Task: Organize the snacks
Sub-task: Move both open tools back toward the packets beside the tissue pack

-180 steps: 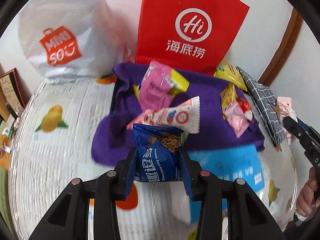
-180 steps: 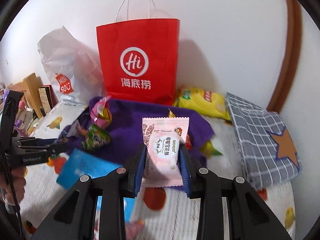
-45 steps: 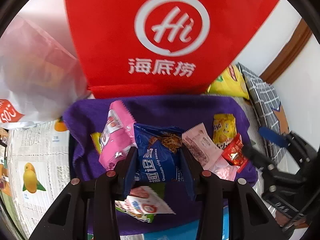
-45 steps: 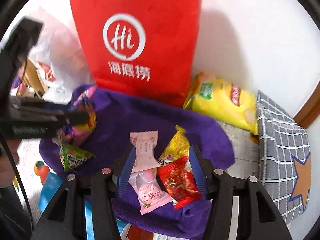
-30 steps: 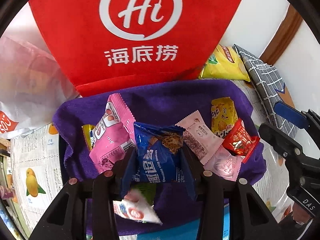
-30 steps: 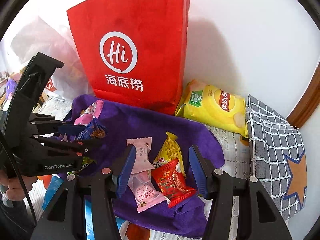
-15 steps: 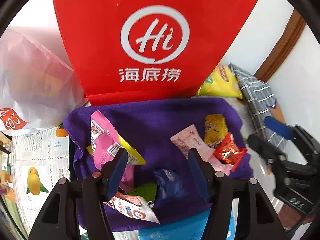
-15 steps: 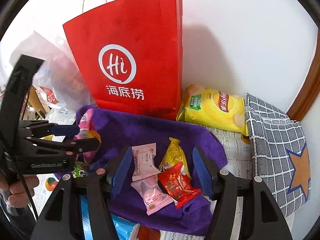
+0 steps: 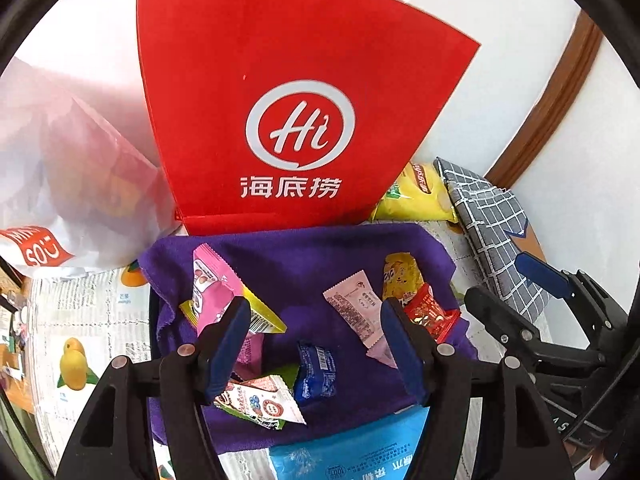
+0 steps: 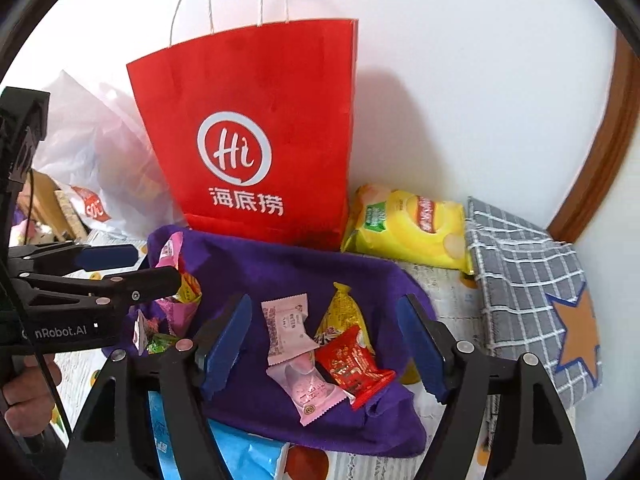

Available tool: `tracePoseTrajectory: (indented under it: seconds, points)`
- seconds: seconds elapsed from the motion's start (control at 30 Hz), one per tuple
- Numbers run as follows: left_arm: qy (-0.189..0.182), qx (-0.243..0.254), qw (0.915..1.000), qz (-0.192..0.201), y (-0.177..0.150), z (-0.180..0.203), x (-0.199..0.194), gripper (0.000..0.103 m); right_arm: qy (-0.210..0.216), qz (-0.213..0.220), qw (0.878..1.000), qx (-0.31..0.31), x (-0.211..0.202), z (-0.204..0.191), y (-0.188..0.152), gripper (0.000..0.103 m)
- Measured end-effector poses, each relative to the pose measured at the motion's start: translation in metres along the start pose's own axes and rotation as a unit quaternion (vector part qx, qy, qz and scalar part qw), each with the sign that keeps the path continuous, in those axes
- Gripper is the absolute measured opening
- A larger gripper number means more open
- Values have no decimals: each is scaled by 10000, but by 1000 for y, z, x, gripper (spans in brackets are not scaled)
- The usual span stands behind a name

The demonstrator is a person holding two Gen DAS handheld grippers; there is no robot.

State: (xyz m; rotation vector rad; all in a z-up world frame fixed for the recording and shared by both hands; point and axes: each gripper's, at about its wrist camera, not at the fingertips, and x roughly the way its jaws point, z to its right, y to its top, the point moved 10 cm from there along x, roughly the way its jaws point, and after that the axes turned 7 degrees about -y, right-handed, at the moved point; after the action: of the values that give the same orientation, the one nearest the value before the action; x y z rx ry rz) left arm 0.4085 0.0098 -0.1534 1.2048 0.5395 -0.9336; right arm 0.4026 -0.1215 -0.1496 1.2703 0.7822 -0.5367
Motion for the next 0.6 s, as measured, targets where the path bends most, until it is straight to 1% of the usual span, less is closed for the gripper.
tracePoseTrajectory:
  seconds: [0.1,0.2,0.3,0.57,0.6]
  points:
    - [-10,93,9999,134,2,4,-10,65,-139,-18,9999,79,-7,4,-5,75]
    - [-84,106,9995,277,4,9,-20,65,-80,41,9994,325,-17,9,-12,75]
    - [-169,116,9987,457,7,14,-32,65,-132,127,9989,428,-29,14,-20,75]
    - [-237,185,9949,959,7,30,-72,65,-590,324,9976,156,-72,24,-53,75]
    - [-258,167,9946,994,4,31,-76,65,-581,335,9976,160,-77,25,-57,75]
